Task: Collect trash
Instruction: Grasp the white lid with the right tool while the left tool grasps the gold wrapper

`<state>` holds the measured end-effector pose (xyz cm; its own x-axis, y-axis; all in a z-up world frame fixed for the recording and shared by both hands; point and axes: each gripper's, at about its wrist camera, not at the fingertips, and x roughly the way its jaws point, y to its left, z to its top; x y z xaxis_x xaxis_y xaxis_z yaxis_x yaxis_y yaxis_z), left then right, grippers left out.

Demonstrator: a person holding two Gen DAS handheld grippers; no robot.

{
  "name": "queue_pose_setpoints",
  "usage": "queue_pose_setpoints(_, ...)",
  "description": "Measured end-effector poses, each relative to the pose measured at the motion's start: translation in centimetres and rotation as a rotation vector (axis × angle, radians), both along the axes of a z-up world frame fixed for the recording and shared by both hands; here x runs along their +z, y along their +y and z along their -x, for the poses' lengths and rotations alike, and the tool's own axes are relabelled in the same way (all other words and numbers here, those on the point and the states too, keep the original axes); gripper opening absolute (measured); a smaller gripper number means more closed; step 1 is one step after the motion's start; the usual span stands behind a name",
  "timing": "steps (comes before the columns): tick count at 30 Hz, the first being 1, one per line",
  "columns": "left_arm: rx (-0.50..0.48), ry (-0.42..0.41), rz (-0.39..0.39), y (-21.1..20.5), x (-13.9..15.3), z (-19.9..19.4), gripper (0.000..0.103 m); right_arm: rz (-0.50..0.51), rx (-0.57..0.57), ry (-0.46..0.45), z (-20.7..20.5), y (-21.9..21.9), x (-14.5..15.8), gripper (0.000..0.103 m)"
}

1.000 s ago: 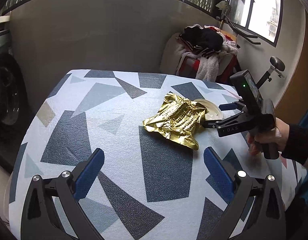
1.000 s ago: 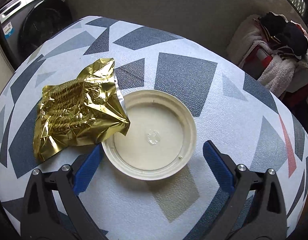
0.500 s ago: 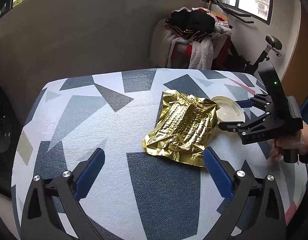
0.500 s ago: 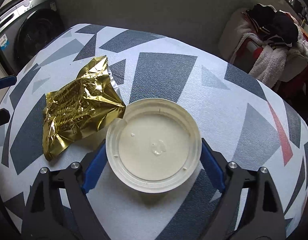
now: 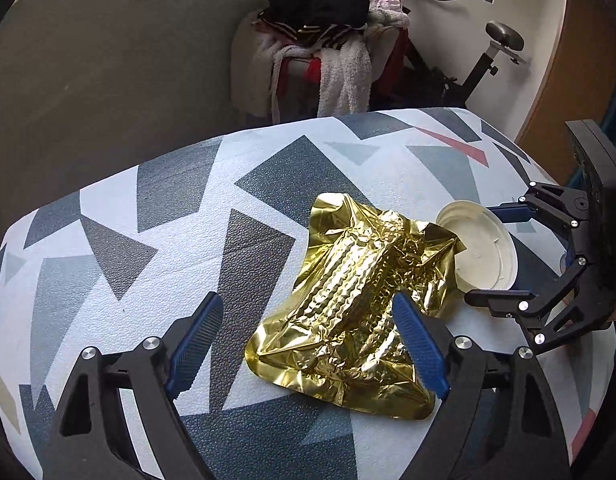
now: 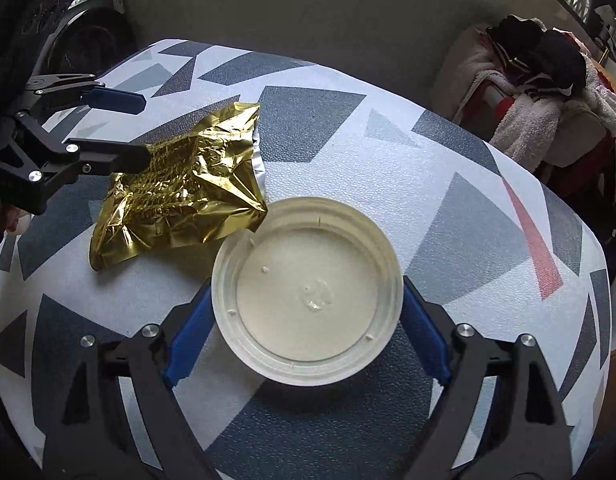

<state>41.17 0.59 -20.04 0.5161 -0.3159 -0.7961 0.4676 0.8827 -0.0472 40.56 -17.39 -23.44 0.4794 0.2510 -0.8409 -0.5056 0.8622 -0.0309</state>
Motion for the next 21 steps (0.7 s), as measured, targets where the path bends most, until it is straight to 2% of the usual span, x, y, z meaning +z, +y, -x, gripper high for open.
queue_pose_setpoints(4,-0.018,0.060,0.040,-0.6,-1.2,-1.7,0.078,-0.002,-0.004,-0.005,0.1,-0.6,0.0,0.086)
queue_pose_setpoints(8,-0.020,0.122,0.130,-0.6,-1.9,-2.3,0.065,-0.025,-0.022,0.001,0.1,-1.5,-0.1,0.086)
queue_pose_setpoints(14,-0.007,0.139,0.153,-0.8,-2.1,-2.2,0.065,-0.042,-0.039,0.000,-0.1,-1.7,-0.1,0.086)
queue_pose_setpoints(19,-0.036,0.138,0.130,-1.4,-2.1,-1.4,0.064,-0.062,-0.067,-0.001,0.0,-2.3,0.1,0.086)
queue_pose_setpoints(21,-0.049,0.121,0.093,-1.7,-1.9,-0.8,0.053,-0.078,-0.085,-0.006,0.1,-2.7,0.4,0.086)
